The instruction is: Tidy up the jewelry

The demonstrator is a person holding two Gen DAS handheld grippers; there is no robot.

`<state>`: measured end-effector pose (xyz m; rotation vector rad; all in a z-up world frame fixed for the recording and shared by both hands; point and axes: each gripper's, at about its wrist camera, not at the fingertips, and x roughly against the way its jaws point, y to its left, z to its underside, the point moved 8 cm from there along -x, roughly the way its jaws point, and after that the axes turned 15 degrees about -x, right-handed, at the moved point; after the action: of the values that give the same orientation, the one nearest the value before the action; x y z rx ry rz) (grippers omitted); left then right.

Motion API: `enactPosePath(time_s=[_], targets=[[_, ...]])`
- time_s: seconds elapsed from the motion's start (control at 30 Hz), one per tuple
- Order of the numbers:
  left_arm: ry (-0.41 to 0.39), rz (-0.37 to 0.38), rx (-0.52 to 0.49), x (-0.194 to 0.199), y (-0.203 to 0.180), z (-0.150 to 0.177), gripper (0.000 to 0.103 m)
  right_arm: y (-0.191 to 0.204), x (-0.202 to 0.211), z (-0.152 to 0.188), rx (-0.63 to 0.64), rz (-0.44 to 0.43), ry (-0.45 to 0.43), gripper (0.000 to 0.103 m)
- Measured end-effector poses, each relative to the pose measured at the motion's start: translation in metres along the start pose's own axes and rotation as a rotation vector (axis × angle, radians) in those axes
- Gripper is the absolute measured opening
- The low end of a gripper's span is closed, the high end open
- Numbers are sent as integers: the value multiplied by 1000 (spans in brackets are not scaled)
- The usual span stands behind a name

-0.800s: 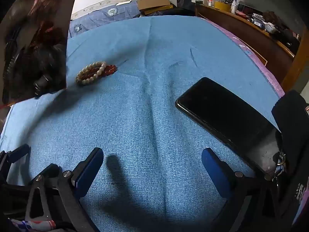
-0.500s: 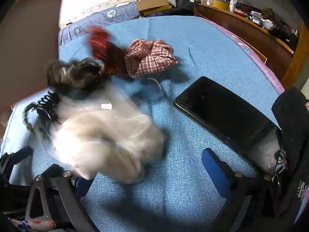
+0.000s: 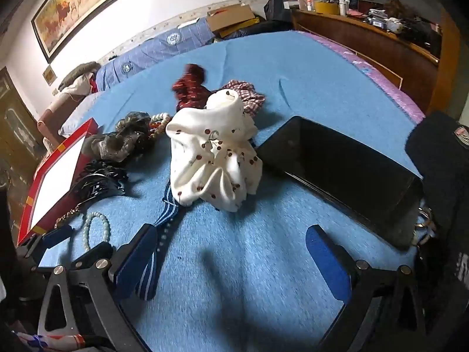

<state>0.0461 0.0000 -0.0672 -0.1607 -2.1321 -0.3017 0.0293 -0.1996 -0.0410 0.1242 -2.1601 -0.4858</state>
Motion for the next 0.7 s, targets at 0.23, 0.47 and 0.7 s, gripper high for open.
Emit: enactPosePath(time_s=[0.23,0.47,0.7], targets=[[11,-38,26,3,0,-1,102,8,31,-1,33,-42,-66,103],[-302,-185,44,99,5,-6,100,21,79,-12,82,-93,-227,103],[-385,-206,81,150,10,9,100,41,95,-1,82,-127,-228,103]])
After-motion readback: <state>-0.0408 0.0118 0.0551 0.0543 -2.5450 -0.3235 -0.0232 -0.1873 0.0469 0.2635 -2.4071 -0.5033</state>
